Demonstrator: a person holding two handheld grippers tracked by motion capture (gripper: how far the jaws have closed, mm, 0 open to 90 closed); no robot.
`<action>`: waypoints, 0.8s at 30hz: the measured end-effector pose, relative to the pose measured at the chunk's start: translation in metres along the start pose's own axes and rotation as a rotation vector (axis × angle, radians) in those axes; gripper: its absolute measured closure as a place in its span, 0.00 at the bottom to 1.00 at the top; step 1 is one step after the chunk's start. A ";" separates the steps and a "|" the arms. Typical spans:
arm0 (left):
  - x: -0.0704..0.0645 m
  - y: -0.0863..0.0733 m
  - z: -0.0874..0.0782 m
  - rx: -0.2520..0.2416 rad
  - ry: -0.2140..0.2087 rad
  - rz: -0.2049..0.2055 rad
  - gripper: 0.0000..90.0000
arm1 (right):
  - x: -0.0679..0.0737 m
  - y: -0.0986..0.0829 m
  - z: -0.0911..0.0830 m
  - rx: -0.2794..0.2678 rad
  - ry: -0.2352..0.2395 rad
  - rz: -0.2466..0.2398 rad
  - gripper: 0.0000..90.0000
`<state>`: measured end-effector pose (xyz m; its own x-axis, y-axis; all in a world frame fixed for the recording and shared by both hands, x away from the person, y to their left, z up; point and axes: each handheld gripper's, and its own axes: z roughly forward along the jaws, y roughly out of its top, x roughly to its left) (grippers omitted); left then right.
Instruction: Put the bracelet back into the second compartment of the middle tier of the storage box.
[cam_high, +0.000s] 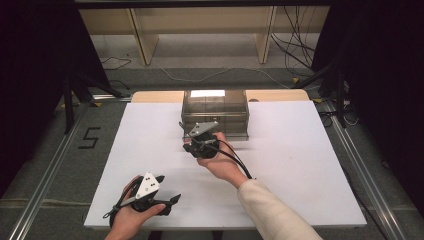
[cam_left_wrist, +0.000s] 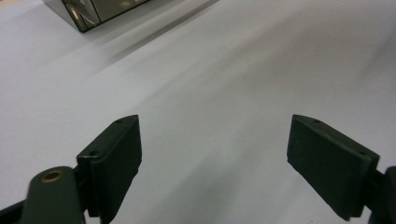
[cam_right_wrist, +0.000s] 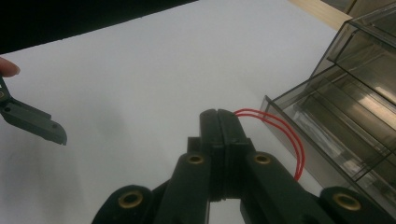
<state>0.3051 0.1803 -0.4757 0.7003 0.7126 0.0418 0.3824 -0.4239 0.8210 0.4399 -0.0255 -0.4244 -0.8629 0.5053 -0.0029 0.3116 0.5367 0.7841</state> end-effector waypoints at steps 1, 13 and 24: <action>0.000 0.000 0.000 0.000 0.000 -0.001 0.20 | 0.000 0.000 0.000 -0.001 -0.001 0.002 1.00; 0.000 0.000 0.000 0.001 0.001 0.000 0.20 | -0.004 0.001 -0.003 -0.005 -0.009 0.006 1.00; 0.000 0.000 0.000 0.001 0.001 -0.001 0.20 | -0.007 0.004 -0.006 -0.015 -0.016 0.011 1.00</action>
<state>0.3051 0.1803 -0.4757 0.6995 0.7134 0.0413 0.3834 -0.4235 0.8207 0.4446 -0.0312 -0.4176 -0.8532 0.5216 -0.0044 0.3145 0.5212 0.7934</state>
